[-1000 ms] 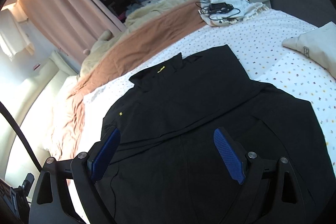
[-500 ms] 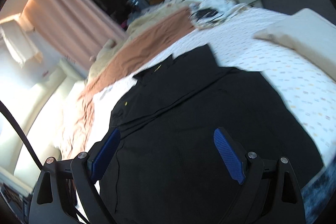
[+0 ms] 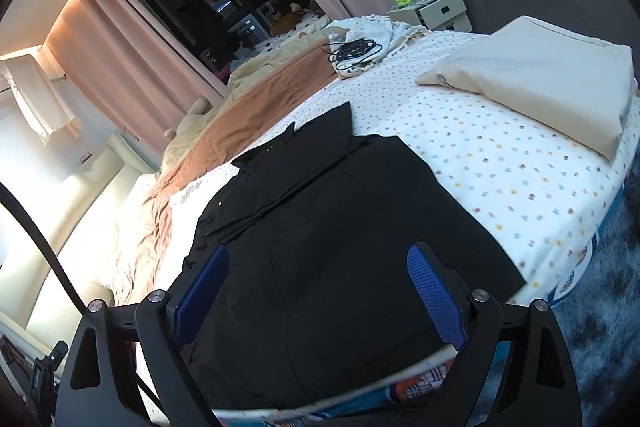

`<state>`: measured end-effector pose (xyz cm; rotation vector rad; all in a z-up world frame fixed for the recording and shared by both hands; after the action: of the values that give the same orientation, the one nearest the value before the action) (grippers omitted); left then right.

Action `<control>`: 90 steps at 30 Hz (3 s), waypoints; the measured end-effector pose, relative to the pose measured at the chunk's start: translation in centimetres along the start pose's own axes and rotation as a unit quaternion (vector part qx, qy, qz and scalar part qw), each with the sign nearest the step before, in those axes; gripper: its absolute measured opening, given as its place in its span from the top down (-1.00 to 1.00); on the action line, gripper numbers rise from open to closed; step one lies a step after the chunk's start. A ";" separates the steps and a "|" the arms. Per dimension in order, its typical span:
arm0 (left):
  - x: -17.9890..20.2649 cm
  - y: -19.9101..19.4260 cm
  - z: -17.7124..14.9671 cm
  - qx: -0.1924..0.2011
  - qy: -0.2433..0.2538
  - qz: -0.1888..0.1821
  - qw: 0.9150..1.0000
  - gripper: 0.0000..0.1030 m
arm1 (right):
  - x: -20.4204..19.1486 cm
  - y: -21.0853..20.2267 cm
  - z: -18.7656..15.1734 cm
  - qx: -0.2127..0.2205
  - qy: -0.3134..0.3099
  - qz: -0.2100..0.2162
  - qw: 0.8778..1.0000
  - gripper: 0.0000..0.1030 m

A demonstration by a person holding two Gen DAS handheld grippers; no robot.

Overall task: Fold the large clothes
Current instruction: 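Move both tools back toward the hem of the black jacket, then close both tools on the jacket hem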

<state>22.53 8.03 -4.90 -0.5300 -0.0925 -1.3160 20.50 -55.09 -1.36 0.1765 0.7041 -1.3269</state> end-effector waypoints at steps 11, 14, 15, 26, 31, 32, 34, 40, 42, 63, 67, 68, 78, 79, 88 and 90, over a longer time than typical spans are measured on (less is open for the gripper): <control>-1.7 -2.8 -2.4 -0.015 0.015 -0.001 1.000 -1.00 | 5.7 -4.3 -0.9 -0.040 0.002 -0.019 0.999 -0.75; -2.9 -3.8 -3.0 -0.012 0.007 -0.009 1.000 -1.00 | 6.8 -5.9 -0.7 -0.031 0.021 -0.017 0.999 -0.77; -3.3 -4.0 -3.2 -0.011 0.005 -0.009 1.000 -1.00 | 7.0 -6.4 -0.6 -0.031 0.019 -0.018 0.999 -0.85; -7.2 -3.2 -6.9 -0.046 -0.028 -0.005 0.999 -1.00 | 9.8 -8.6 -1.2 -0.018 0.015 -0.023 0.999 -1.00; -9.0 -2.2 -8.7 -0.068 -0.058 -0.018 0.996 -1.00 | 11.3 -7.8 -2.0 -0.025 -0.012 -0.024 0.999 -1.00; -9.3 -1.9 -9.1 -0.074 -0.066 -0.021 0.995 -1.00 | 11.5 -7.5 -2.2 -0.036 -0.019 -0.030 0.999 -1.00; -9.7 -1.3 -9.9 -0.086 -0.076 -0.028 0.993 -1.00 | 12.0 -6.7 -2.5 -0.060 -0.018 -0.043 0.997 -1.00; -10.1 0.5 -11.1 -0.106 -0.105 -0.058 0.987 -0.74 | 13.4 -4.7 -2.6 -0.071 0.039 -0.006 0.997 -1.00; -10.2 1.4 -11.5 -0.116 -0.114 -0.065 0.985 -0.59 | 14.0 -3.7 -2.8 -0.078 0.057 0.002 0.995 -0.89; -12.0 8.2 -13.9 -0.195 -0.197 -0.061 0.959 -0.48 | 15.3 3.8 -3.6 -0.083 0.120 0.012 0.989 -0.07; -11.9 8.8 -14.0 -0.205 -0.215 -0.071 0.952 -0.48 | 14.4 3.8 -3.0 -0.073 0.115 0.049 0.989 -0.07; -11.8 9.0 -14.1 -0.207 -0.224 -0.076 0.949 -0.48 | 14.4 4.0 -3.1 -0.077 0.113 0.046 0.990 -0.07; -10.4 10.3 -14.0 -0.228 -0.293 -0.134 0.919 -0.48 | 14.7 6.3 -3.5 -0.075 0.135 0.044 0.987 -0.07; -10.3 10.3 -13.7 -0.217 -0.301 -0.148 0.917 -0.48 | 14.7 6.7 -3.6 -0.072 0.142 0.047 0.986 -0.07; -8.4 10.9 -11.9 -0.203 -0.283 -0.164 0.923 -0.48 | 13.3 8.5 -5.1 -0.073 0.136 0.042 0.987 -0.07; -8.7 11.3 -12.5 -0.211 -0.280 -0.140 0.926 -0.48 | 13.5 8.1 -4.9 -0.068 0.128 0.026 0.989 -0.07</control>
<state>27.88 12.33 -22.54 -1.2954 -0.3743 -1.4322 27.17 -61.64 -14.94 0.2550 0.9978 -1.2129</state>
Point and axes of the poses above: each gripper's, at about its wrist camera, not at the fingertips, and y roughly the way its jaws point, x to its right, z to its top, the point moved 4 cm from there along y, roughly the way its jaws point, and after that the axes turned 12 degrees about x, right-handed, at the moved point
